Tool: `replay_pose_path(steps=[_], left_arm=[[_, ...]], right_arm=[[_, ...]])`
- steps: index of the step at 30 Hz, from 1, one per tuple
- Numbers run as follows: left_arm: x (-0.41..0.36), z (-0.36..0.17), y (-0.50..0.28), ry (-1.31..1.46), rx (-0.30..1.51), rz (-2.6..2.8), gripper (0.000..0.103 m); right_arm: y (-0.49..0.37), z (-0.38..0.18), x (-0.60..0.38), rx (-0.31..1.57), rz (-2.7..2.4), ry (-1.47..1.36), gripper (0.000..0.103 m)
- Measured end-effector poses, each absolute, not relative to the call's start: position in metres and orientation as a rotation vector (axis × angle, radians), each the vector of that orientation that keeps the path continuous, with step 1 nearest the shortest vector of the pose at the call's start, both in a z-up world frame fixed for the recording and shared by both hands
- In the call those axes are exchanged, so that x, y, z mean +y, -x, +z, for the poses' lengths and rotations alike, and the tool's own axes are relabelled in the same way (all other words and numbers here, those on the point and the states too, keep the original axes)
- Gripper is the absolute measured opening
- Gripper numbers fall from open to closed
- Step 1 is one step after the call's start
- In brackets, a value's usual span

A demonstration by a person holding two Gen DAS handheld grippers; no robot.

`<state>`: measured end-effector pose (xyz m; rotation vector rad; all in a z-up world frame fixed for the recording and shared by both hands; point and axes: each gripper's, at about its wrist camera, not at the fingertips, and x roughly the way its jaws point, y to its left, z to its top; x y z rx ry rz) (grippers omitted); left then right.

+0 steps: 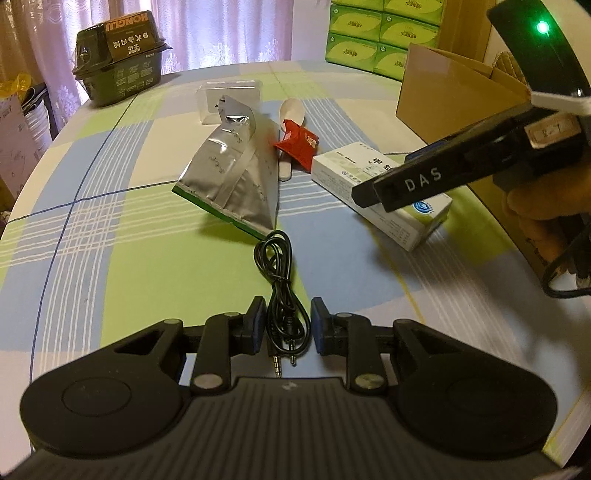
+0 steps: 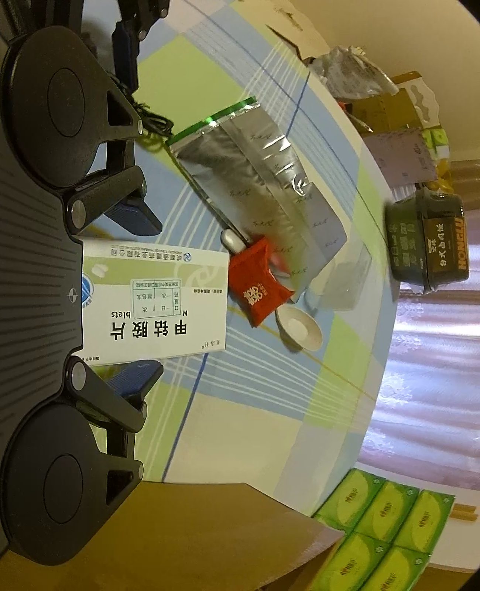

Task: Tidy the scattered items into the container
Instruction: 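Grasp the black cable with the left gripper while the right gripper grasps the white medicine box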

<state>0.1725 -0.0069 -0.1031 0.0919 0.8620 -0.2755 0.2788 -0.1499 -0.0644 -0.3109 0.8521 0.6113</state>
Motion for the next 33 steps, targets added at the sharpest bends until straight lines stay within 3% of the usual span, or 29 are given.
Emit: replay_pose_path(steps=[2, 4, 5, 14, 17, 22, 23, 33], left_arm=[[-0.007, -0.102, -0.174, -0.088, 0.856, -0.278, 0.023], [-0.006, -0.101, -0.176, -0.082, 0.853, -0.279, 0.038], [-0.006, -0.101, -0.177, -0.080, 0.851, -0.279, 0.041], [-0.011, -0.104, -0.184, -0.096, 0.868, -0.294, 0.042], [-0.012, -0.106, -0.184, -0.104, 0.875, -0.296, 0.040], [-0.011, -0.105, -0.181, -0.109, 0.875, -0.291, 0.024], [-0.010, -0.104, -0.181, -0.107, 0.876, -0.291, 0.024], [0.000, -0.100, -0.152, -0.100, 0.890, -0.295, 0.021]], right_arm=[[-0.280, -0.065, -0.150, 0.848, 0.607, 0.317, 0.081], [-0.282, -0.066, -0.150, 0.843, 0.609, 0.327, 0.081], [-0.283, -0.067, -0.149, 0.838, 0.608, 0.333, 0.081], [-0.292, -0.069, -0.149, 0.821, 0.591, 0.350, 0.081], [-0.295, -0.072, -0.151, 0.833, 0.589, 0.349, 0.081], [-0.299, -0.079, -0.154, 0.881, 0.581, 0.336, 0.080], [-0.298, -0.078, -0.154, 0.890, 0.579, 0.322, 0.073], [-0.238, -0.054, -0.160, 0.952, 0.646, 0.208, 0.073]])
